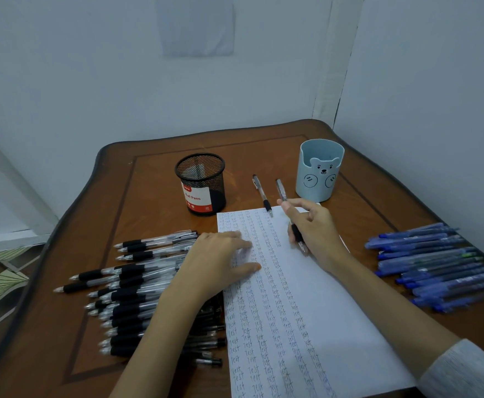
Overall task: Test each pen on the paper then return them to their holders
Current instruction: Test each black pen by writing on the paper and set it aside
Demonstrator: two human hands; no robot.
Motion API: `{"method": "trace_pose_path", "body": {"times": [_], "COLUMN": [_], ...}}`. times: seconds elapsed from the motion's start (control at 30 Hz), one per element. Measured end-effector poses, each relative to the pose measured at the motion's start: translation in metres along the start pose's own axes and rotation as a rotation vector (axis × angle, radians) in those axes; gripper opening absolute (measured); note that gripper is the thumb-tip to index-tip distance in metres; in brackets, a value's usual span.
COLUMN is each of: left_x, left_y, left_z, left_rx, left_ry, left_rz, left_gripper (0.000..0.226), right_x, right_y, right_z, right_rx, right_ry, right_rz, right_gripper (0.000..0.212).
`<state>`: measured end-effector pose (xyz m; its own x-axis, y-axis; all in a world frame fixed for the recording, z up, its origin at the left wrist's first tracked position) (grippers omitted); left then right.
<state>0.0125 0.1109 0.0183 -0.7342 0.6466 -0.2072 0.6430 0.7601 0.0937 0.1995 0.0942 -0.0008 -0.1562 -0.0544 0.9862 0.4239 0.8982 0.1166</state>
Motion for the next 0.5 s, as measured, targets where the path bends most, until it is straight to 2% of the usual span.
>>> {"method": "trace_pose_path", "body": {"times": [0.5], "left_x": [-0.0020], "left_y": [-0.0011], "left_z": [-0.0011], "left_rx": [0.052], "left_ry": [0.005], "left_rz": [-0.025], "left_gripper": [0.058], "right_x": [0.0021], "right_y": [-0.0010], "right_z": [-0.0031], "right_rx": [-0.086], "right_ry": [0.047], "right_rz": [0.034], "right_gripper": [0.028]}}
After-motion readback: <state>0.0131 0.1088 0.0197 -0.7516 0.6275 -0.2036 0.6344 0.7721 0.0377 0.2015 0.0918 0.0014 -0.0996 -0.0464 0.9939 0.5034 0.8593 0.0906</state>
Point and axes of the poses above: each hand's wrist, its own y-axis towards the middle knuckle, its own z-axis out of the palm, x = y × z, the point moved 3 cm from there along y, towards the middle knuckle, and after that the axes turned 7 degrees about -x, right-handed, at the moved point
